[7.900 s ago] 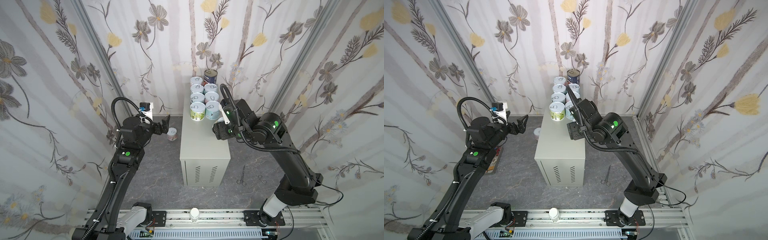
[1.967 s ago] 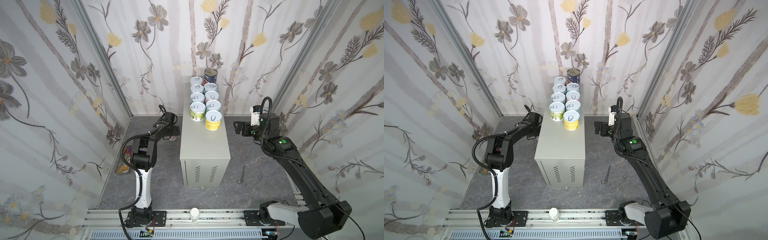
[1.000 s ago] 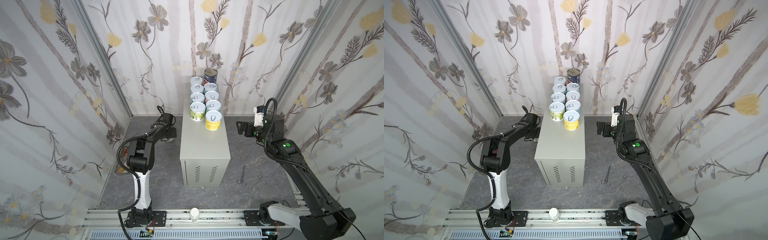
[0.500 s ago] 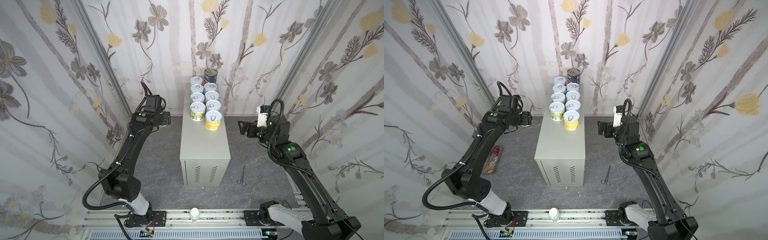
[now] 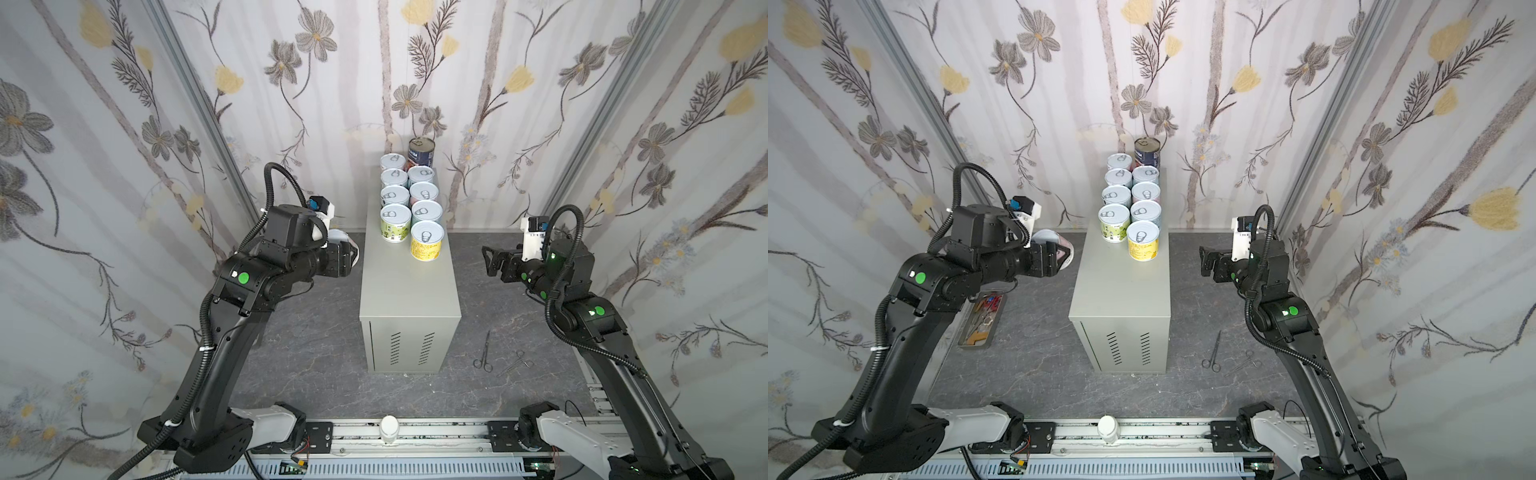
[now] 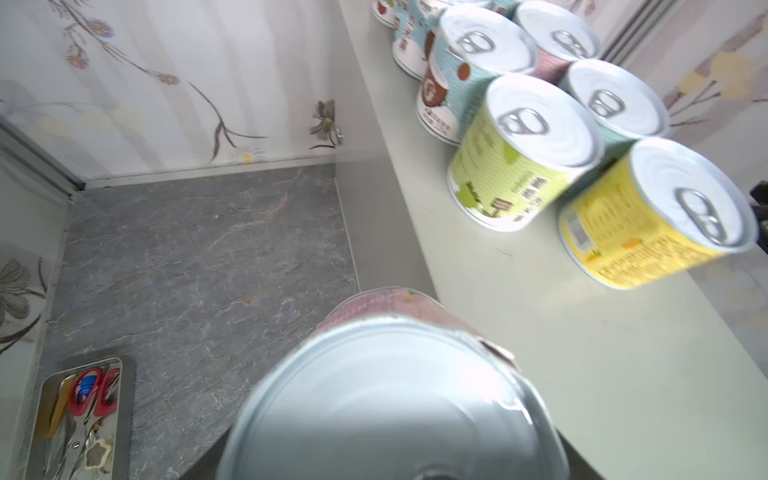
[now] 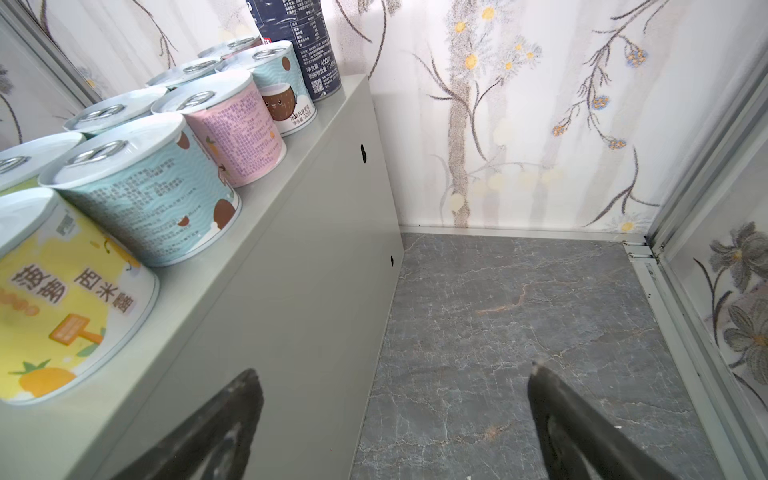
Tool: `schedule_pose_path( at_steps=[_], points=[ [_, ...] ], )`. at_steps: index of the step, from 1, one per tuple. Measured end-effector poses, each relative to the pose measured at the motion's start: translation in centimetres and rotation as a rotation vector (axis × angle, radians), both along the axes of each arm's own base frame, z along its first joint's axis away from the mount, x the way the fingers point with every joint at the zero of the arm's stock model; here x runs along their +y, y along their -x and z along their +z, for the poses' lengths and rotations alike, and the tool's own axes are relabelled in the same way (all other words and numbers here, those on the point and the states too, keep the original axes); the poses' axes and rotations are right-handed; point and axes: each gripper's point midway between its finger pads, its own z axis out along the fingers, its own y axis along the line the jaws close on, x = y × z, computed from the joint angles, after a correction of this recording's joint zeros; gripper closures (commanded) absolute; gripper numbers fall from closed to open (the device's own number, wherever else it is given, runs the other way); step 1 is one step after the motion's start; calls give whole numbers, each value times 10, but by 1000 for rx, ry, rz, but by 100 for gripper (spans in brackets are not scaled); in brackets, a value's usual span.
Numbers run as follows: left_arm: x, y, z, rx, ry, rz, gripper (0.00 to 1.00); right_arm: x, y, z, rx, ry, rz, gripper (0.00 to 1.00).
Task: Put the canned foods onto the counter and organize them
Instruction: 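Carry the pink can up onto the cabinet top with the left gripper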
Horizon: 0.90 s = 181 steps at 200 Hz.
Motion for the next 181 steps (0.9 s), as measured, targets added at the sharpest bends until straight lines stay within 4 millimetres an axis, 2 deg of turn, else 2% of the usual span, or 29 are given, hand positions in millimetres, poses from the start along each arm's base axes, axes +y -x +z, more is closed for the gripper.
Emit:
schedule_pose_path(
  at_steps=[36, 57, 118, 148, 181],
  points=[
    [-17, 19, -4, 24, -10, -71, 41, -8, 25, 9, -58, 5, -4, 0],
    [-32, 22, -5, 32, -20, -113, 41, -9, 36, 10, -76, -4, 11, 0],
    [-73, 7, -10, 46, -68, -172, 39, 3, 61, 3, -89, -42, 109, 0],
    [-91, -3, -11, 36, -86, -186, 32, 23, 76, 2, -97, -59, 240, 0],
    [-98, -13, -12, 22, -98, -169, 22, 42, 93, 8, -126, -50, 358, 0]
  ],
)
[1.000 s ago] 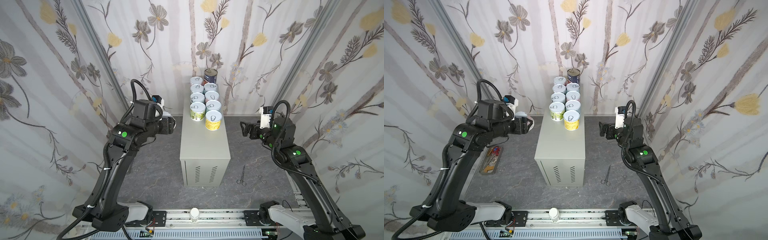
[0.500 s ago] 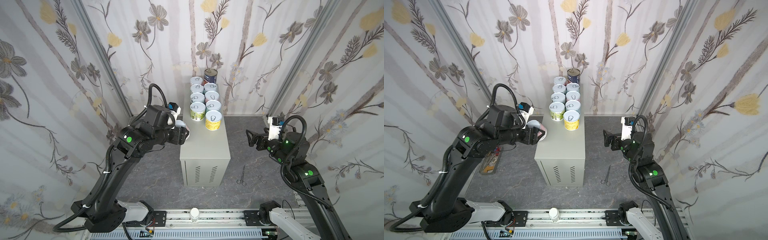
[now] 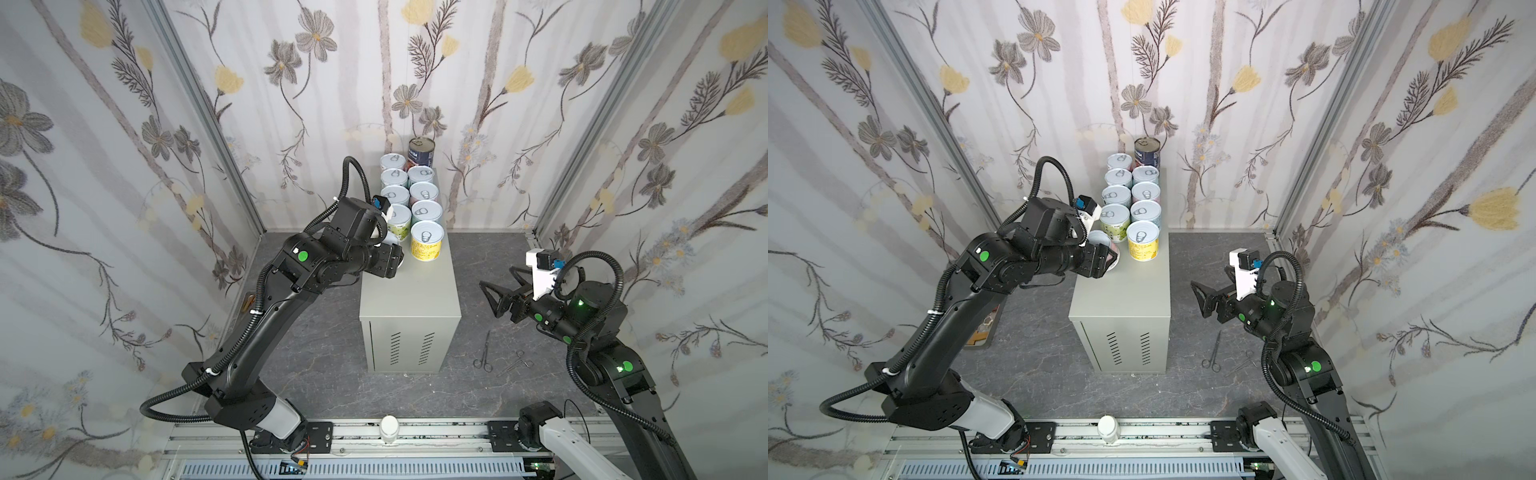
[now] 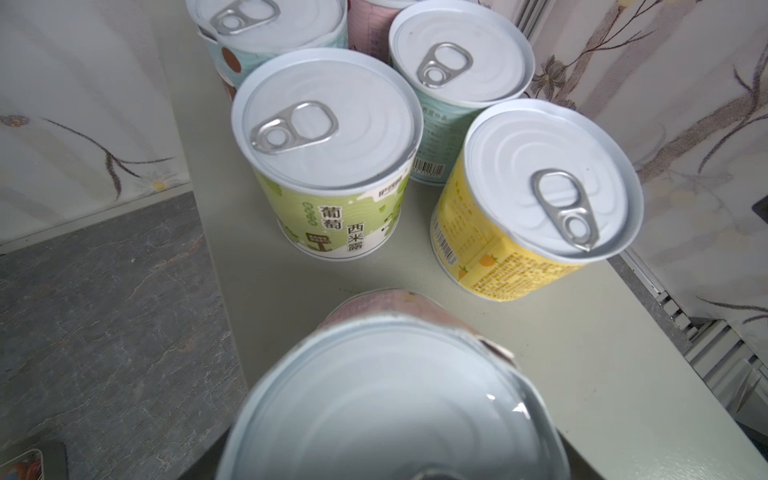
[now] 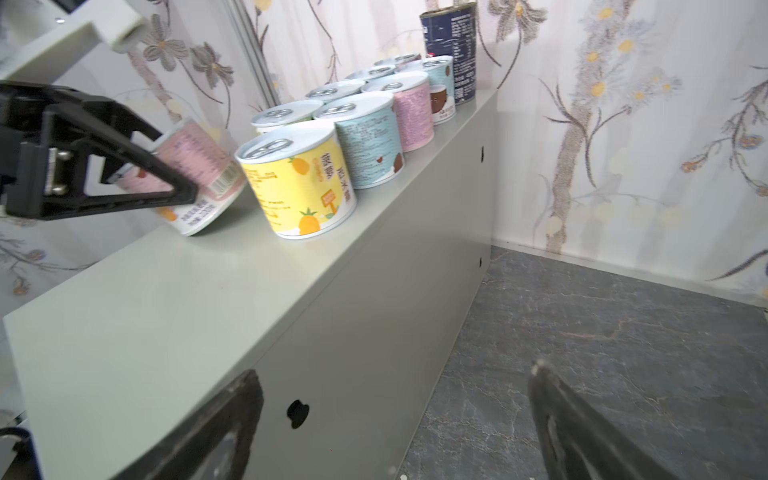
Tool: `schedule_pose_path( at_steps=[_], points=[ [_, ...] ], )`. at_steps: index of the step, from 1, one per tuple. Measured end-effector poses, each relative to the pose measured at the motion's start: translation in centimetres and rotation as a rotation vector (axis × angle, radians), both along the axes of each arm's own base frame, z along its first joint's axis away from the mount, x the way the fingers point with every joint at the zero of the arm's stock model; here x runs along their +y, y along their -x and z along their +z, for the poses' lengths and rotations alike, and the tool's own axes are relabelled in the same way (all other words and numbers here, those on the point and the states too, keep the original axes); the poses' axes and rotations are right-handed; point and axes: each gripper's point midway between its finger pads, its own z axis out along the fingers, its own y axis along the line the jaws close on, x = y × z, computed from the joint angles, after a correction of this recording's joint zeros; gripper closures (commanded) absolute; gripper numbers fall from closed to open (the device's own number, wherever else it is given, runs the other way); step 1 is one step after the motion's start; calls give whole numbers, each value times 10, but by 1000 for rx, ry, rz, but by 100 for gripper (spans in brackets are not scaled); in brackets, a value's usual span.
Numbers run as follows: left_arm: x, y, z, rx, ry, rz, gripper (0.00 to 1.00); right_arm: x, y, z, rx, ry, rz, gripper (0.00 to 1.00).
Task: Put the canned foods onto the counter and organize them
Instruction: 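Carry the pink can up onto the cabinet top with the left gripper, then set the pink can beside the yellow can while the right gripper approaches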
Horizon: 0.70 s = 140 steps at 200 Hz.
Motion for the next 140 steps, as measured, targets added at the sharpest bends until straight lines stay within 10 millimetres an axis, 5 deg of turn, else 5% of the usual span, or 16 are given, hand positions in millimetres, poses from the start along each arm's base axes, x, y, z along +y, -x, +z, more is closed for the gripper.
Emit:
schedule_pose_path(
  at_steps=[83, 140],
  points=[
    [-5, -5, 9, -27, 24, 1, 12, 49, 13, -12, 15, 50, 168, 0],
    [21, 20, 57, -151, 130, 9, 5, 80, 17, -8, -13, 35, 216, 0]
  ],
)
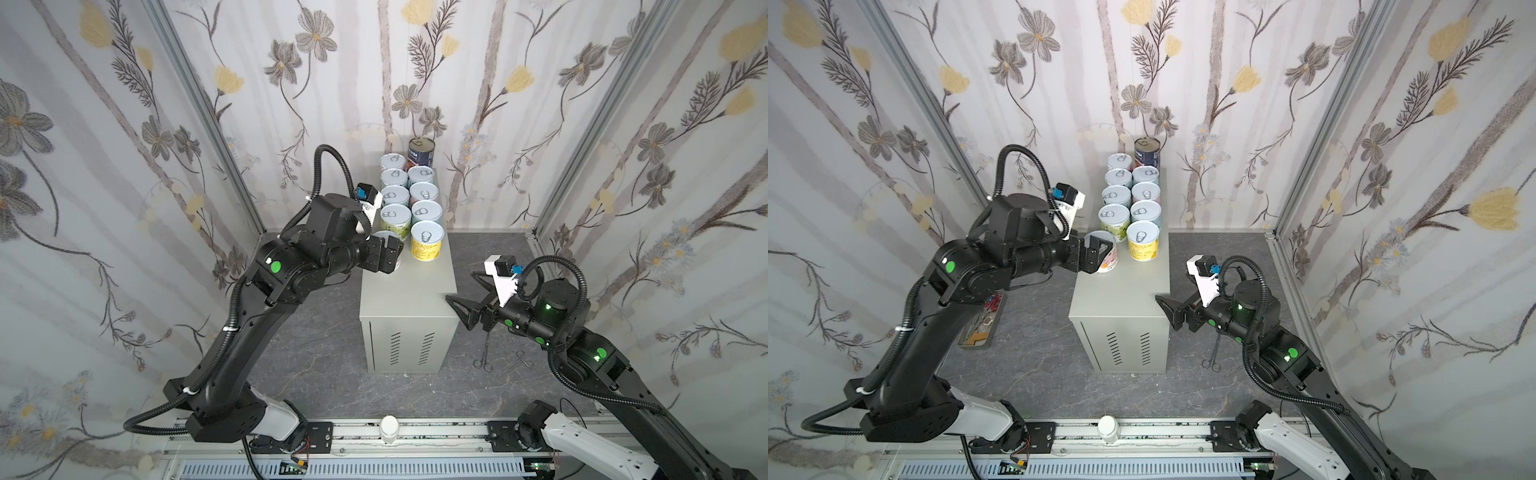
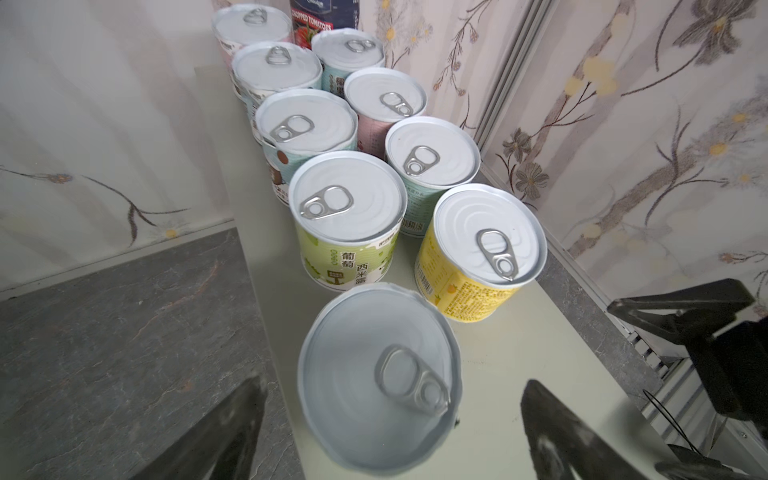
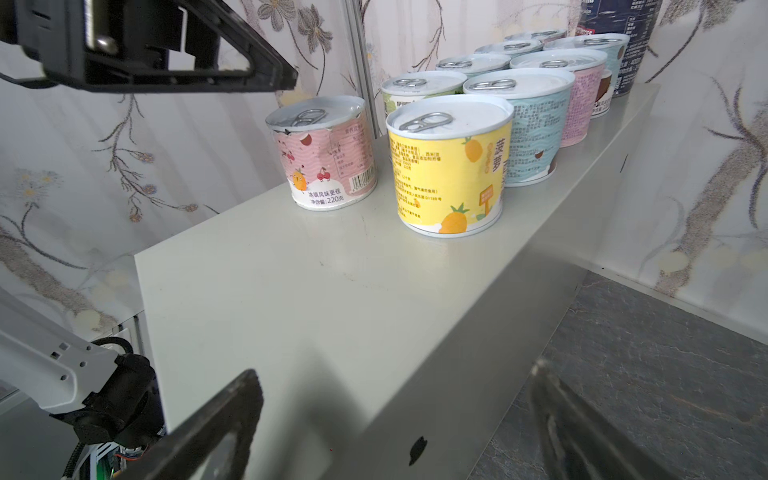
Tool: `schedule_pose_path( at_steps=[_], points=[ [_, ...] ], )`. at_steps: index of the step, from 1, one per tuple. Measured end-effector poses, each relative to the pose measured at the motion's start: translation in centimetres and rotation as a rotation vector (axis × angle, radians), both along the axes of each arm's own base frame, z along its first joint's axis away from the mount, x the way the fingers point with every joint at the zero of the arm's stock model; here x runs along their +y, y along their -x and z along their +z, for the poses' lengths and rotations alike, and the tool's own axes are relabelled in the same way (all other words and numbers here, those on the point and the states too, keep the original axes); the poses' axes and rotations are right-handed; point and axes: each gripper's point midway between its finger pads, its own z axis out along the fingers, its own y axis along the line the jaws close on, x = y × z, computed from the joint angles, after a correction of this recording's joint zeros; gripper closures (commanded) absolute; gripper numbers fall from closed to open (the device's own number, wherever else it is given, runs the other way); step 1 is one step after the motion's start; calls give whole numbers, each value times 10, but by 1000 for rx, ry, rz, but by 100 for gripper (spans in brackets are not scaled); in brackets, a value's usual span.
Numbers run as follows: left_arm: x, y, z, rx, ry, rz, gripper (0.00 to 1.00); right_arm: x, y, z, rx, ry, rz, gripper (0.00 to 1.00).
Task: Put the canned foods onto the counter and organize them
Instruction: 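Set the pink can beside the yellow can while the right gripper approaches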
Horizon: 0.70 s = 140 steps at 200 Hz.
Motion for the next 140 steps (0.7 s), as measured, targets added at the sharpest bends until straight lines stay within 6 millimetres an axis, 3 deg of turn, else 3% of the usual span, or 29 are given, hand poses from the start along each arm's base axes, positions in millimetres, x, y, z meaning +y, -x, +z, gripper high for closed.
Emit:
schedule_pose_path(
  at_steps=[28, 62, 90, 140],
  points=[
    [38, 19, 8, -82, 9, 58, 20, 13, 3, 4, -23, -27, -3, 0],
    [74, 26, -12, -127, -14, 139, 42, 28, 11, 16, -77, -67, -11, 0],
    [82, 19, -34, -134, -35, 169, 56, 45, 14, 23, -106, -76, -28, 0],
    [83, -1, -43, -164, -21, 202, 64, 81, 15, 18, -136, -23, -76, 0]
  ],
)
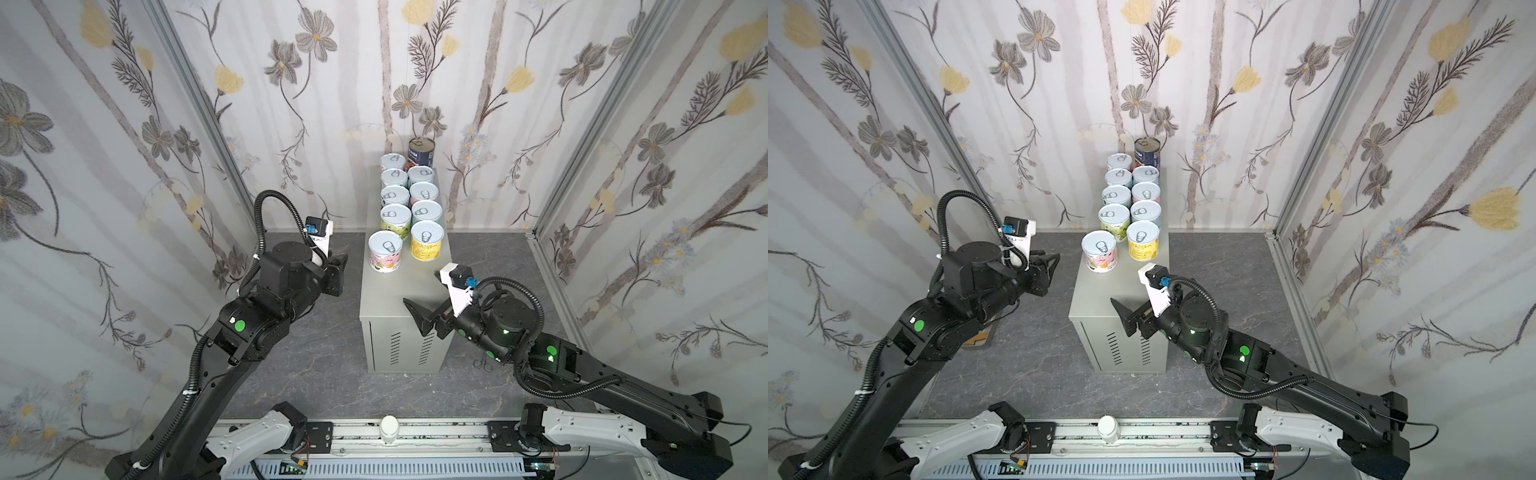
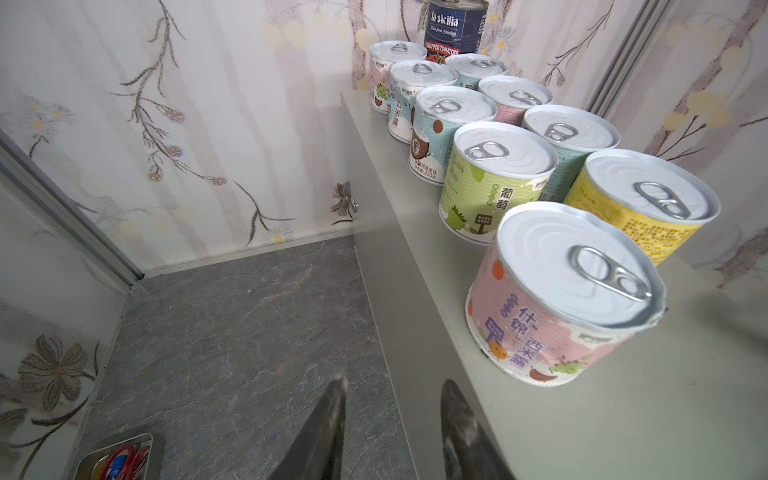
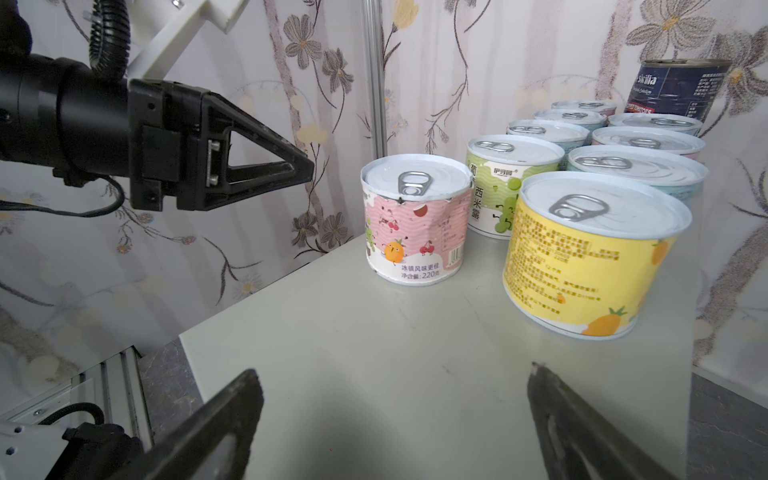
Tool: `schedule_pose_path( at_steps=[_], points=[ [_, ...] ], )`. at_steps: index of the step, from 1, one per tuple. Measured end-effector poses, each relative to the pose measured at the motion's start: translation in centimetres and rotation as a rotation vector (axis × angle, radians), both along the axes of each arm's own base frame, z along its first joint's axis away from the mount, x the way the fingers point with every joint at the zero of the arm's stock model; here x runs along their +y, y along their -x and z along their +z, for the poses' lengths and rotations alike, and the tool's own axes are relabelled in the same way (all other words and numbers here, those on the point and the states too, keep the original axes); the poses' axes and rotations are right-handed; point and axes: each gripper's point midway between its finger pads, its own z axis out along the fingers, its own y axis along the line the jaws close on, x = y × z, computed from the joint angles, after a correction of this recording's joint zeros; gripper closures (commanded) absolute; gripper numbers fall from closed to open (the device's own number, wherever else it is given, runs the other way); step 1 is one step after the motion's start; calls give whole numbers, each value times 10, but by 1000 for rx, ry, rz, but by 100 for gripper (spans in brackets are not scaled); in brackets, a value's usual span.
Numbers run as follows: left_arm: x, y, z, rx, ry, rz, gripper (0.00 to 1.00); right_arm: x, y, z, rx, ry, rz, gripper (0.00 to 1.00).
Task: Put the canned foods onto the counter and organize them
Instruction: 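Set the pink can beside the yellow can while the right gripper approaches, then push the pink can with the right gripper toward the left gripper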
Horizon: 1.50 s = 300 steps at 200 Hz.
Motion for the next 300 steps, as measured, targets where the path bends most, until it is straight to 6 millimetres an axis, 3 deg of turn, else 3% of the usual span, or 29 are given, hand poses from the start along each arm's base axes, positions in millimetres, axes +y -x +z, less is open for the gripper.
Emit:
schedule_pose_path(
  at_steps=[49, 300],
  points=[
    [-19, -11, -7, 15, 10, -69, 65, 7, -15, 0, -9, -8, -87, 0],
    [-56, -13, -32, 101, 90, -214, 68, 19, -42, 1, -32, 1, -210, 0]
  ],
)
